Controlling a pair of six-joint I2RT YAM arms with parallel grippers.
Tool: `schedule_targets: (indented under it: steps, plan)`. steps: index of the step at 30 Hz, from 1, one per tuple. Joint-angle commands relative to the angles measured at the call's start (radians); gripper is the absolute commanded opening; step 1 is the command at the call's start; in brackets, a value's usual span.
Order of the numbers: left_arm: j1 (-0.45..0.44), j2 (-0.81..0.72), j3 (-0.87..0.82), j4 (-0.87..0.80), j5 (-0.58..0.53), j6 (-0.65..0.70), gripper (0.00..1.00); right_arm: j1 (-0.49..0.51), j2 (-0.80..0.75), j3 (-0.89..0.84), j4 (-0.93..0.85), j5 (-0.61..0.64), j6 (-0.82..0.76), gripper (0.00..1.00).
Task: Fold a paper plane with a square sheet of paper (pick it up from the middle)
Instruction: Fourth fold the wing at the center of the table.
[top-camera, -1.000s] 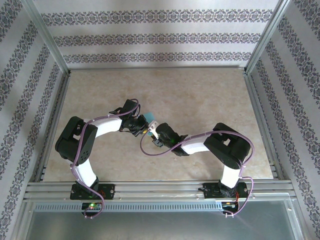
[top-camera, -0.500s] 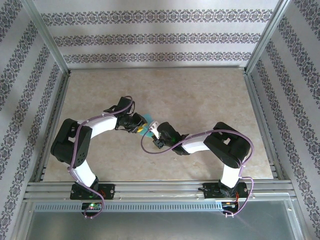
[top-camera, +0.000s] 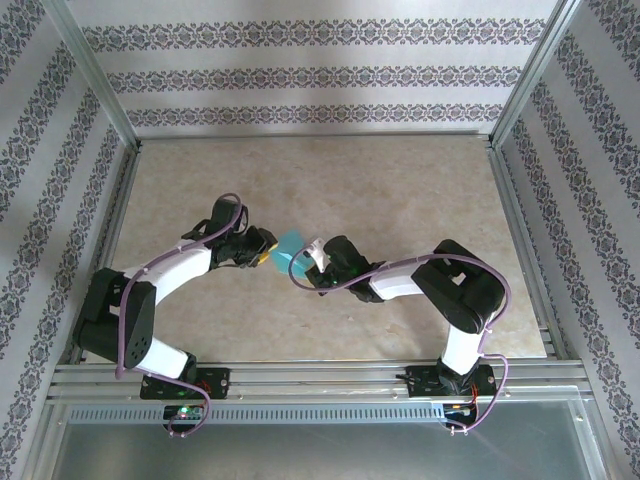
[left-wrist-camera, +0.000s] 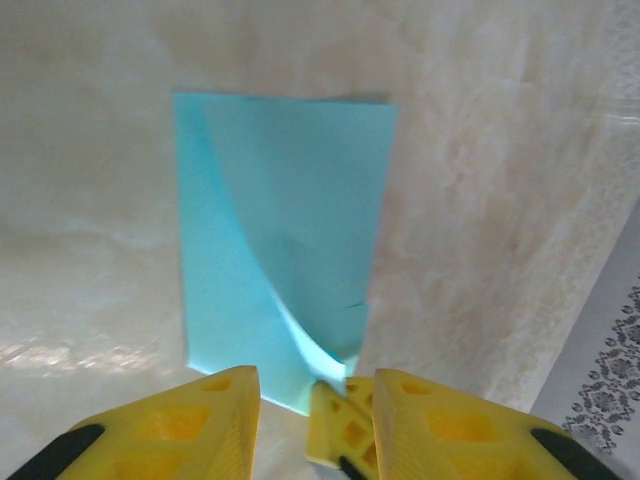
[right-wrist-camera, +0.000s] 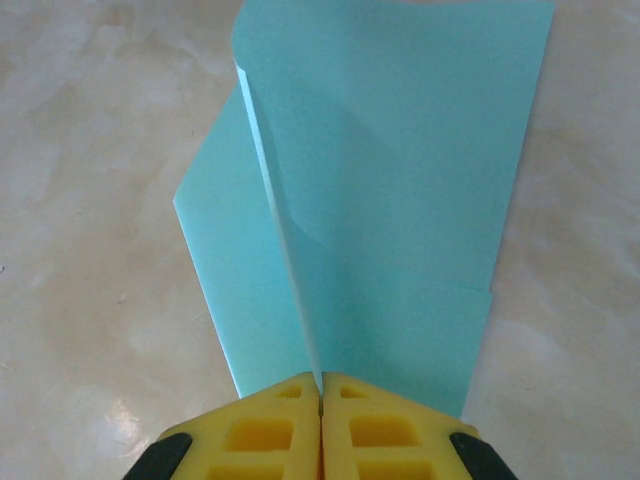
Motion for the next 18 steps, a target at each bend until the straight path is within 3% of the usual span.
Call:
schedule_targets:
  steps: [1, 10, 18]
  plan:
    - [-0.013, -0.021, -0.049, 0.115, 0.017, -0.038, 0.32, -0.020, -0.019, 0.015, -0.020, -0.093, 0.067, 0.08]
    - [-0.090, 0.071, -0.090, 0.240, 0.028, -0.080, 0.23, -0.062, -0.015, 0.041, -0.042, -0.201, 0.154, 0.08]
    - [-0.114, 0.162, -0.061, 0.292, 0.038, -0.088, 0.21, -0.093, 0.000, 0.055, -0.045, -0.264, 0.211, 0.08]
